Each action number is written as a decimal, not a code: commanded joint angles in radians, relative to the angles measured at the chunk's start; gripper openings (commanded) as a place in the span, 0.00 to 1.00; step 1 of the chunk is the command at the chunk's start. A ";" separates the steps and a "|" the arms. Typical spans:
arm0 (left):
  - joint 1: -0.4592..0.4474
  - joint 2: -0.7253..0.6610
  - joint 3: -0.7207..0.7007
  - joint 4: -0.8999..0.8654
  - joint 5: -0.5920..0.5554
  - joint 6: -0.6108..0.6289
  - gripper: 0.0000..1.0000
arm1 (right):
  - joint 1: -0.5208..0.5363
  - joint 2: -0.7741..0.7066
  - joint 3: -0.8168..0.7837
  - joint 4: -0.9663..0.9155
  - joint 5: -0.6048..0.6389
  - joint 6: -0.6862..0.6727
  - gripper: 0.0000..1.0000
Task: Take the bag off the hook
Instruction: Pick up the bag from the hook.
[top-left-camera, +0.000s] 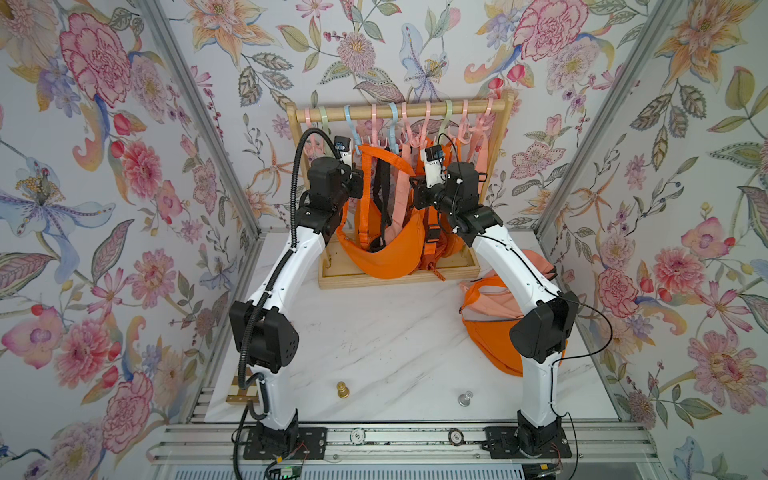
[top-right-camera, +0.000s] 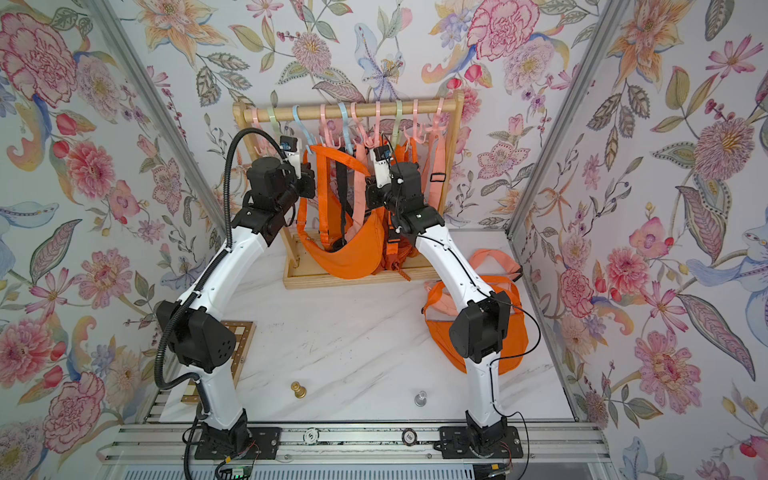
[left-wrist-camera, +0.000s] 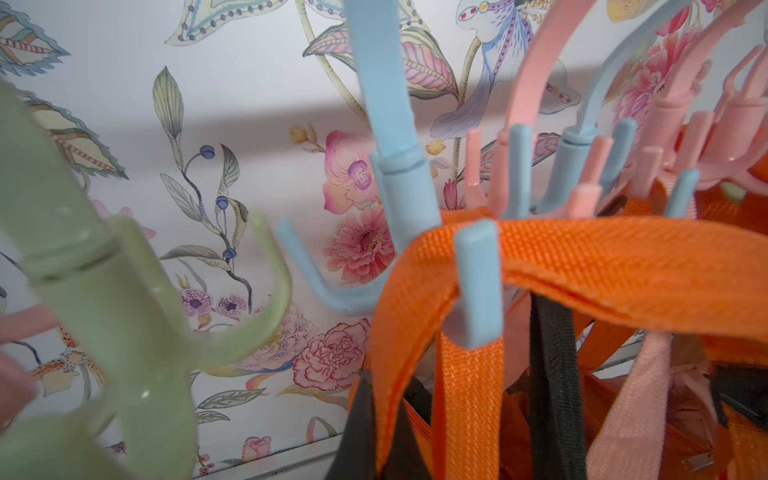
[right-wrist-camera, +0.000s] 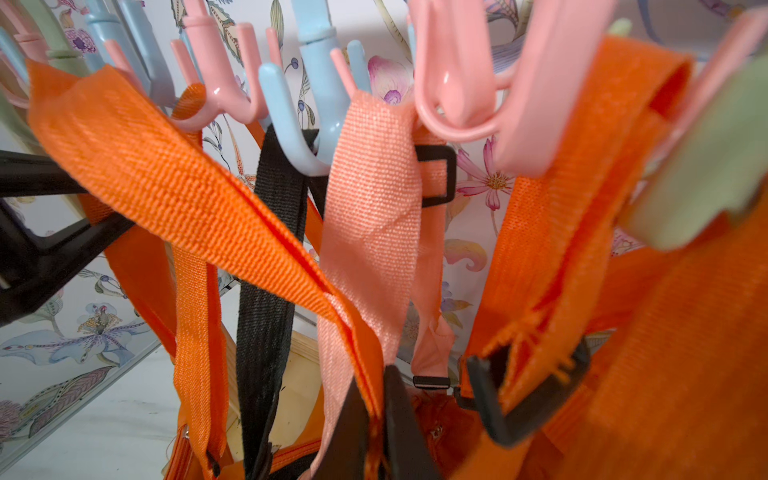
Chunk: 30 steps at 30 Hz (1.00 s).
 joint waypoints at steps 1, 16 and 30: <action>-0.011 -0.030 0.095 -0.032 -0.012 -0.043 0.00 | 0.027 0.004 0.053 0.018 -0.023 0.015 0.09; -0.035 -0.027 0.266 -0.151 -0.049 -0.084 0.00 | 0.080 -0.016 0.145 -0.015 -0.031 0.014 0.09; -0.267 -0.473 -0.274 -0.062 -0.237 -0.095 0.01 | 0.118 -0.609 -0.515 0.000 0.098 0.077 0.10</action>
